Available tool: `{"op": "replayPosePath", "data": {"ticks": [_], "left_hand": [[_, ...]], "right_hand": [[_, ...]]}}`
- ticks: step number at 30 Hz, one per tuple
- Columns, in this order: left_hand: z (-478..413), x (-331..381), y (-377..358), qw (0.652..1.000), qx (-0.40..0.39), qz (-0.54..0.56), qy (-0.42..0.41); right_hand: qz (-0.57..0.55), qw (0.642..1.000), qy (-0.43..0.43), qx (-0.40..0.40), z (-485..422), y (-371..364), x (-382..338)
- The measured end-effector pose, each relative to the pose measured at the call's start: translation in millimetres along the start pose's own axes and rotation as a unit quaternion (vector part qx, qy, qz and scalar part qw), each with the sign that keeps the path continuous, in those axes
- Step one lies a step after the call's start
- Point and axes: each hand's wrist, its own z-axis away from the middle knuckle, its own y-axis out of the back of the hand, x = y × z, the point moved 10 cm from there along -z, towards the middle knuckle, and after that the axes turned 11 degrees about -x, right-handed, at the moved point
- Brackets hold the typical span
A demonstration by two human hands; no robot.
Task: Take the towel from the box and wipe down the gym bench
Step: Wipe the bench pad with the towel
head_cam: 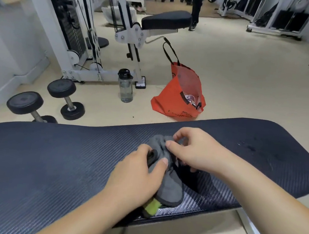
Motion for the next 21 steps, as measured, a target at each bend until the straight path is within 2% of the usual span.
{"op": "replayPosePath", "data": {"ticks": [4,7,10,12,14,16,17,19,21], "left_hand": [[-21.5,28.7,-24.1,0.992,-0.04,0.118,0.019],[-30.9,51.9,-45.9,0.977,-0.097,0.189,0.01],[-37.1,45.9,-34.1,0.969,-0.086,0.232,0.027],[-40.6,33.7,-5.0,0.985,-0.024,0.171,0.004],[-40.7,21.2,12.7,0.999,0.006,0.046,-0.019],[-37.4,16.4,14.2,0.998,-0.005,-0.038,-0.04],[-36.9,15.8,11.9,0.997,-0.018,-0.058,-0.05],[-37.5,20.2,8.5,0.994,-0.048,-0.082,-0.058],[-41.7,26.4,8.1,0.99,-0.064,-0.108,-0.066]], "right_hand": [[0.063,0.995,-0.006,0.071,17.7,15.7,18.4],[0.026,0.995,-0.032,0.096,29.8,32.1,51.2],[0.032,0.989,-0.068,0.131,41.8,53.7,78.2],[0.076,0.982,-0.082,0.151,50.3,61.9,79.0],[0.154,0.977,-0.084,0.124,55.5,46.9,63.6],[0.245,0.965,-0.063,0.065,56.9,4.3,36.8],[0.299,0.952,-0.031,0.062,56.2,-17.1,21.4],[0.373,0.921,0.027,0.11,50.6,-35.7,2.5],[0.368,0.918,0.038,0.146,35.7,-24.1,11.9]]}}
